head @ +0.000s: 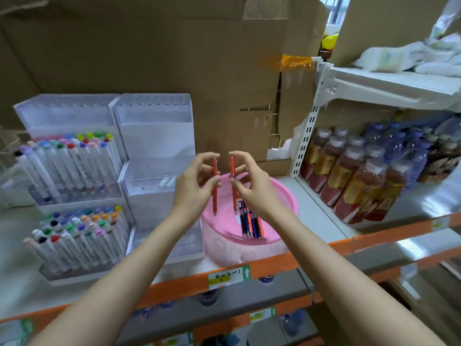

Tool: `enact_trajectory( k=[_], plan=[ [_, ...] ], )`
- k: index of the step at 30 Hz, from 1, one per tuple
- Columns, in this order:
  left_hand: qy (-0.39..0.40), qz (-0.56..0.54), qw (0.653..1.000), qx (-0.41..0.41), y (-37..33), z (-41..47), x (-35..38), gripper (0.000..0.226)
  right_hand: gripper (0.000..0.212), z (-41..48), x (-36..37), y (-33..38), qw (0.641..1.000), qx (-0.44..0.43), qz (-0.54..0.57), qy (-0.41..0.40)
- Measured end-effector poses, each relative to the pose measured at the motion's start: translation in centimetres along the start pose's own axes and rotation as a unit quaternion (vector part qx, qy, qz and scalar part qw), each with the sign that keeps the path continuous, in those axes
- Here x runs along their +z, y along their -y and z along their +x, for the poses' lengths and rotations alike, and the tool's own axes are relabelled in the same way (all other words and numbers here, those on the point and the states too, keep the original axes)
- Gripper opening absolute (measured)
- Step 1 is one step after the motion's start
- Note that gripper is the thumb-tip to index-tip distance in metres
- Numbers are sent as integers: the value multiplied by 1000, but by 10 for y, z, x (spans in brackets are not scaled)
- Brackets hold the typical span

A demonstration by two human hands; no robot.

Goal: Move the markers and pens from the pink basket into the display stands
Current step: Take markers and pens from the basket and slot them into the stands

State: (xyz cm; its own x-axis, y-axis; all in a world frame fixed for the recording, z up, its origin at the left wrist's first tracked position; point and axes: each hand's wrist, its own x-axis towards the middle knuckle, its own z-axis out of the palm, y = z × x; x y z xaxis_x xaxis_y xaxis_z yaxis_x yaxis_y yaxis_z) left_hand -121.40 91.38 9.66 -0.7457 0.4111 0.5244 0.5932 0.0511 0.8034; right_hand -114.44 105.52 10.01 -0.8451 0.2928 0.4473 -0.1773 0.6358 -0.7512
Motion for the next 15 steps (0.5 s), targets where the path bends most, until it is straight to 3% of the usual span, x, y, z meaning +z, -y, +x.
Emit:
enact_trajectory(
  k=[4,15],
  plan=[
    [-30,20,999,-10,-4,-11,-44,44,48,0,28,26,1000,-11,24,13],
    [-11,135,991,-21,11,-54,-145,35,45,-21,122,71,998,-15,23,56]
  ],
)
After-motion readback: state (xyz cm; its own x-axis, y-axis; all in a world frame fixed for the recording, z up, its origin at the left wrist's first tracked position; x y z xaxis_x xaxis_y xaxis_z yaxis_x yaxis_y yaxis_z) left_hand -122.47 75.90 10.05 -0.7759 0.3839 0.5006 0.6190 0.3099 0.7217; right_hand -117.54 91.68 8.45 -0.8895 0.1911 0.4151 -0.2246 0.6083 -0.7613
